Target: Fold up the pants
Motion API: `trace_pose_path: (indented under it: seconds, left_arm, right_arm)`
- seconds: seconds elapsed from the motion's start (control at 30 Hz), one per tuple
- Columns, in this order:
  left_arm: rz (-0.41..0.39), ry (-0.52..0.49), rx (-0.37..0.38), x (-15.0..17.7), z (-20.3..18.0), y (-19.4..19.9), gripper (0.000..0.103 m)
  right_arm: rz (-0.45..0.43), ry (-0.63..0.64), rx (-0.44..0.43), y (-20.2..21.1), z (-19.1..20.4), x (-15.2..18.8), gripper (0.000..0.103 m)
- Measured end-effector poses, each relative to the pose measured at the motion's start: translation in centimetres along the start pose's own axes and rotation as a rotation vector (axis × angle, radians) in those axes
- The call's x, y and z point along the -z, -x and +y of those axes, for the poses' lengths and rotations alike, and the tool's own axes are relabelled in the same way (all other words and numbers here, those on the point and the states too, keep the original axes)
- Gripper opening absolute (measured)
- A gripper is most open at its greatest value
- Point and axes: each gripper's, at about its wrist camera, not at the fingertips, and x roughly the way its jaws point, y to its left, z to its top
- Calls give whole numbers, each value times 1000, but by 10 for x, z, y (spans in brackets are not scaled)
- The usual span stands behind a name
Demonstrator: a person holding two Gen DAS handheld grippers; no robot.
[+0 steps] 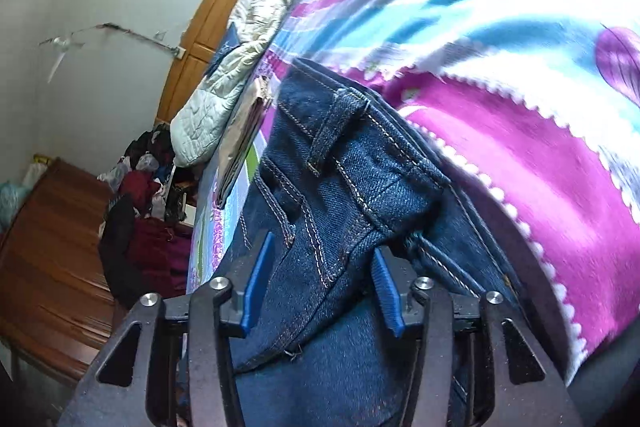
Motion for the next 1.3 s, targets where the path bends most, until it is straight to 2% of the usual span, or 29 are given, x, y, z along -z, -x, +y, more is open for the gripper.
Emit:
trace_pose_path:
  seconds: [0.13, 0.2, 0.27, 0.37, 0.4, 0.43, 0.47, 0.5, 0.53, 0.6, 0.67, 0.73, 0.8, 0.87, 0.9, 0.93, 1.0, 1.1, 1.17, 1.27, 1.3]
  left_arm:
    - [7, 12, 34, -1, 5, 4, 38]
    - [2, 24, 41, -1, 7, 5, 38]
    - [0, 51, 50, -2, 8, 6, 39]
    - [14, 44, 12, -4, 2, 9, 44]
    - [15, 13, -42, -3, -4, 12, 45]
    - [-5, -28, -104, -2, -12, 18, 49]
    - [-42, -77, -195, 2, -21, 25, 55]
    - [-96, -155, -312, 9, -36, 34, 64]
    - [-124, -214, -360, 14, -47, 39, 73]
    - [-184, -386, -449, 33, -76, 45, 83]
    - [-217, -454, -507, 42, -87, 43, 88]
    - [-209, -433, -545, 39, -84, 38, 88]
    - [-182, -329, -528, 31, -66, 36, 86]
    - [-166, -205, -417, 25, -48, 41, 86]
    - [-163, -136, -348, 24, -36, 44, 86]
    - [-165, -76, -298, 22, -25, 47, 85]
    - [-138, 0, -220, 19, -8, 45, 84]
    - [-122, 36, -177, 18, -1, 44, 81]
    - [-114, 9, -148, 17, -8, 43, 81]
    - [-85, -88, -191, 17, -25, 34, 76]
    - [-79, -105, -200, 16, -29, 30, 70]
  right_arm:
    - [-26, 63, 27, -4, 9, 3, 45]
    - [-4, 44, 64, -10, 8, 3, 45]
    - [1, 25, 64, -10, 5, 4, 45]
    - [1, -5, 58, -7, 0, 6, 49]
    - [1, -4, 60, -7, 2, 6, 51]
    - [4, 3, 62, -7, 0, 6, 53]
    - [7, 10, 68, -8, 1, 5, 54]
    - [9, 16, 72, -10, 3, 5, 57]
    - [8, 19, 73, -11, 4, 5, 61]
    - [3, 27, 77, -16, 8, 6, 65]
    - [2, 38, 92, -19, 10, 6, 65]
    - [4, 48, 99, -18, 9, 6, 65]
    - [8, 62, 99, -15, 8, 9, 63]
    - [13, 68, 96, -15, 7, 9, 58]
    - [14, 71, 97, -15, 6, 8, 52]
    - [16, 73, 100, -16, 5, 8, 46]
    - [15, 70, 99, -14, 0, 7, 41]
    - [11, 61, 88, -14, -4, 6, 40]
    - [11, 64, 86, -14, -4, 6, 40]
    - [17, 67, 72, -15, -5, 5, 40]
    - [20, 56, 61, -15, -6, 4, 40]
